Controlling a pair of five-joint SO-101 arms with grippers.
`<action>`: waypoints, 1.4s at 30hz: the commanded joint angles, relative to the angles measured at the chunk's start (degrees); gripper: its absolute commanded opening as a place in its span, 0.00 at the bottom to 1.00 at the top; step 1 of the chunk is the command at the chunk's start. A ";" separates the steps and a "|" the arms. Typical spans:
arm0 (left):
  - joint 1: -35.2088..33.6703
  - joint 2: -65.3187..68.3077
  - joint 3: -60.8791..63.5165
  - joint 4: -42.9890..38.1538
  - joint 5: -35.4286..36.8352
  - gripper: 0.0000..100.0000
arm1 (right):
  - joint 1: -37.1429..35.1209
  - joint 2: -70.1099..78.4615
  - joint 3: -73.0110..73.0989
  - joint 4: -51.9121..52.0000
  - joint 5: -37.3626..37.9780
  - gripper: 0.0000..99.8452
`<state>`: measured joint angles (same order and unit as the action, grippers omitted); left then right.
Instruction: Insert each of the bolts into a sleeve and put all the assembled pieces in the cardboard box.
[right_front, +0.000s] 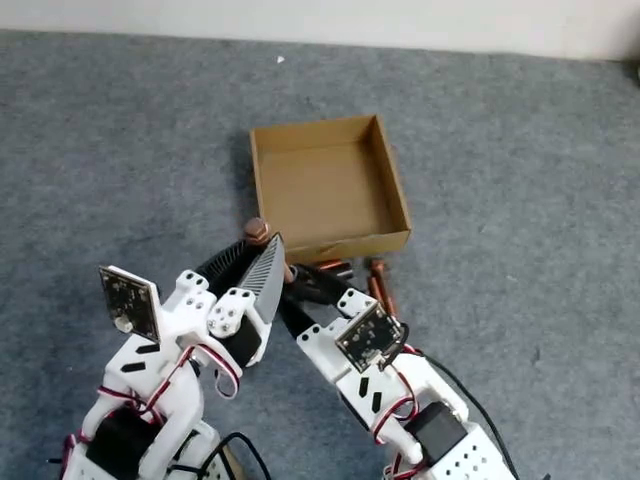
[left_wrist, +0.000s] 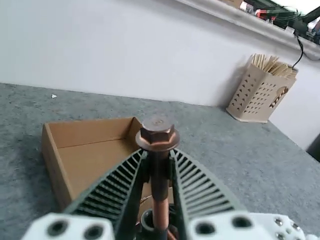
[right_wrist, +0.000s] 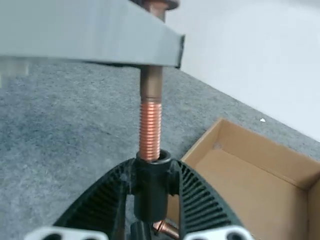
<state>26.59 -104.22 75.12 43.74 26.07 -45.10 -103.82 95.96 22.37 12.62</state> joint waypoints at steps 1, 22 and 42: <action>1.27 -0.13 1.01 0.35 -1.76 0.01 | -0.57 -1.36 5.93 0.40 3.78 0.01; 1.27 -0.13 0.92 9.93 -2.11 0.22 | -0.31 -1.36 5.93 0.40 4.75 0.01; -25.27 -0.13 -2.33 18.99 -10.20 0.10 | 12.44 -1.36 4.70 4.79 -3.25 0.01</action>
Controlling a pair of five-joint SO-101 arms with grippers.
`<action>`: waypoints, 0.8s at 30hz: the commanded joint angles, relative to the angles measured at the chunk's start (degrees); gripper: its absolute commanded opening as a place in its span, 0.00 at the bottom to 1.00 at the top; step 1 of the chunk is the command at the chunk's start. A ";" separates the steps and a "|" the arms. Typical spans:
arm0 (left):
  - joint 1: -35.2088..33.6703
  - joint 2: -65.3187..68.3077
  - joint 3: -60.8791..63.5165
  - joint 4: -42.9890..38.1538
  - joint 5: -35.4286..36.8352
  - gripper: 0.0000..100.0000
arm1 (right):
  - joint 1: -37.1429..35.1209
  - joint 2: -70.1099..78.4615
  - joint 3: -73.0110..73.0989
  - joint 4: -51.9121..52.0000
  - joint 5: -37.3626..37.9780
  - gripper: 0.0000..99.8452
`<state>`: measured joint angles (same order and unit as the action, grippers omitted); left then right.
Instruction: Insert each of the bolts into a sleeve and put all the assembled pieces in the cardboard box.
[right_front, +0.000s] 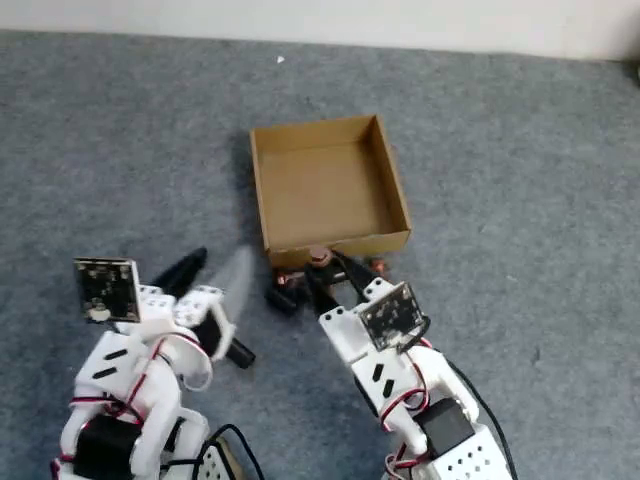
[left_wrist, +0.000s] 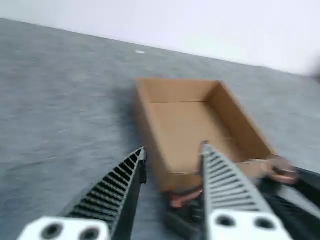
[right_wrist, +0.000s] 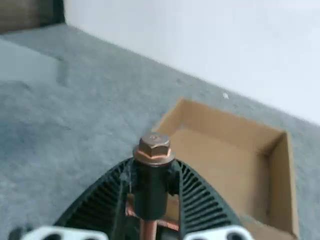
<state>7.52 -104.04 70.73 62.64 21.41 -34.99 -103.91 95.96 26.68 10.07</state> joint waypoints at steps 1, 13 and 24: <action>-7.69 -0.31 3.65 -0.18 -6.33 0.07 | 3.12 -1.27 4.18 0.57 -0.70 0.01; -16.40 -0.40 20.44 -9.85 -6.77 0.01 | 5.05 5.23 -12.35 12.26 -2.73 0.01; -20.44 -0.48 21.41 -13.63 -6.77 0.01 | 5.41 48.48 -38.46 0.57 -2.73 0.01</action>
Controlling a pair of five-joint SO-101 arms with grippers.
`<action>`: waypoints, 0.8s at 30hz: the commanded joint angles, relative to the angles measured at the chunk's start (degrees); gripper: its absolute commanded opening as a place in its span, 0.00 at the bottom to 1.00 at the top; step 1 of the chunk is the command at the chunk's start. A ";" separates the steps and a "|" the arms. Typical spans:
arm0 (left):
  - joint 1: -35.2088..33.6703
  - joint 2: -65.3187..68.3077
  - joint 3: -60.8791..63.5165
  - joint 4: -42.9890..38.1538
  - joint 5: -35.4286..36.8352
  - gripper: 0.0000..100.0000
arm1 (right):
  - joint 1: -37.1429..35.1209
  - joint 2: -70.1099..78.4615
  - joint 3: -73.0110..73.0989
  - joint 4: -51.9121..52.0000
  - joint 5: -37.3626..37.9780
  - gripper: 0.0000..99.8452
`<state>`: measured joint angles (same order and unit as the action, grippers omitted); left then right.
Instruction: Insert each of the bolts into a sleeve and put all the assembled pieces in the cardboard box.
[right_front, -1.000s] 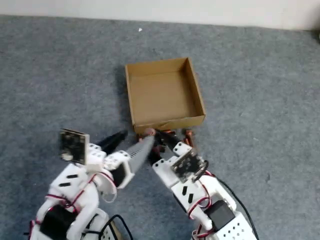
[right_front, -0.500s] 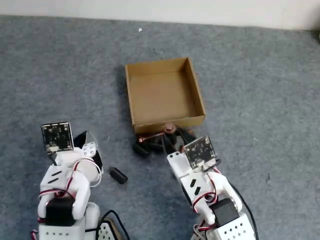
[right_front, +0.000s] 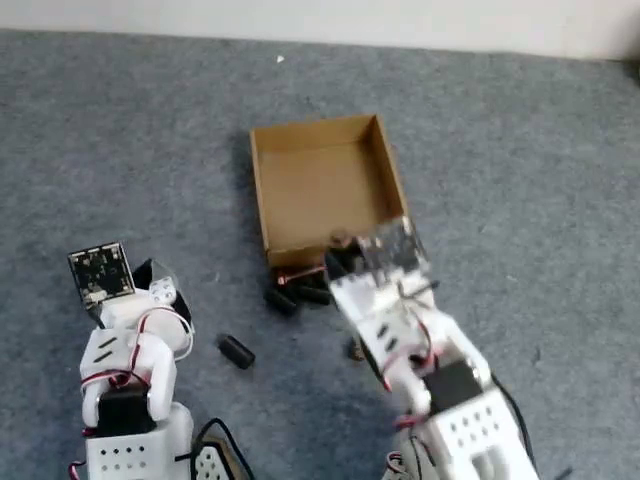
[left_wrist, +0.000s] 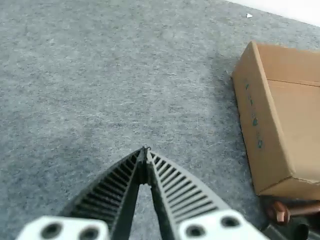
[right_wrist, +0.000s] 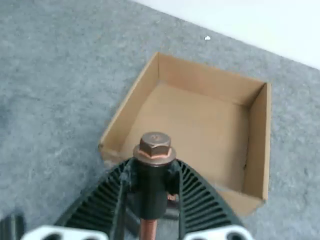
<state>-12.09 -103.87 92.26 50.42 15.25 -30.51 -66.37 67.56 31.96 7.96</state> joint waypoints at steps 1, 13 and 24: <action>-0.92 -0.66 -0.13 -1.41 -0.62 0.01 | 1.36 14.90 -12.62 -5.93 -0.62 0.01; -1.01 -0.66 -0.31 -1.32 -0.70 0.01 | 8.57 56.40 -34.51 -16.04 -0.62 0.01; -1.01 -0.66 -0.22 -1.32 -0.88 0.01 | 10.15 66.33 -50.51 1.71 -0.70 0.10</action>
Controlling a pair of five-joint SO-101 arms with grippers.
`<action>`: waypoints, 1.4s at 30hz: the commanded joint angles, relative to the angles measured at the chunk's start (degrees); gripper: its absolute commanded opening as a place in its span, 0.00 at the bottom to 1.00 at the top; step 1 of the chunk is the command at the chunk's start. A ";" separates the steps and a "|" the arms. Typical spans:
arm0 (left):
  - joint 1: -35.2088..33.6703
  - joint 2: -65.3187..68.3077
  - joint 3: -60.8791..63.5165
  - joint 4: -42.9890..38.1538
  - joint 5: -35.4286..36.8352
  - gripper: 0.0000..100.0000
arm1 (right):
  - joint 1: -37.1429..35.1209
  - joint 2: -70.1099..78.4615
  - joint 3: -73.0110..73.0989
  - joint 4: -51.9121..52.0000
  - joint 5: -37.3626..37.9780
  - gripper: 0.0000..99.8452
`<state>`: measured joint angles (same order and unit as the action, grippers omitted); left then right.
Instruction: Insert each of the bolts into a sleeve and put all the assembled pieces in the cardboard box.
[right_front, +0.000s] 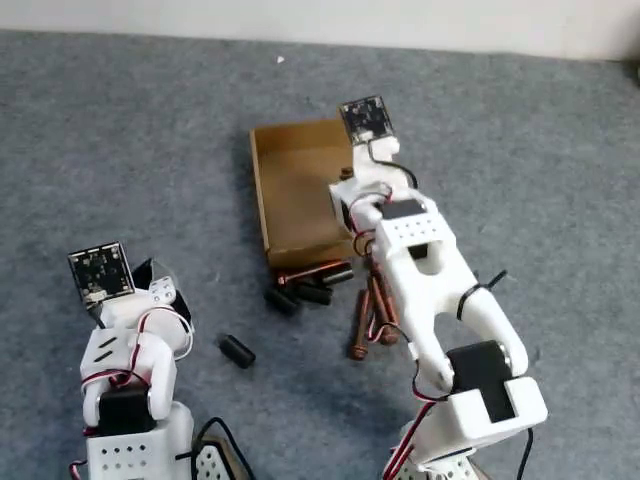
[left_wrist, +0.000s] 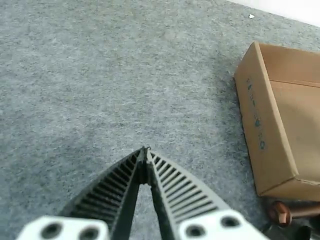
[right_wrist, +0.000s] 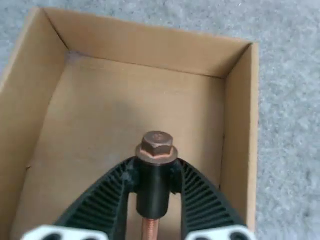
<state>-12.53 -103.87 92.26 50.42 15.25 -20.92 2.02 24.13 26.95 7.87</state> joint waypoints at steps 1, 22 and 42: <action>-0.57 -0.66 -0.13 -1.32 -0.88 0.01 | 0.57 -2.77 -8.48 9.54 -0.35 0.12; -8.48 -0.66 -0.22 -2.81 -0.97 0.01 | -19.65 -10.68 -10.77 41.36 -0.09 0.12; -10.59 -0.57 0.31 -4.57 -0.97 0.01 | -26.33 12.88 -10.86 35.21 3.43 0.12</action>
<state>-22.55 -103.87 92.97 47.34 15.25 -47.03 14.86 13.58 65.19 10.68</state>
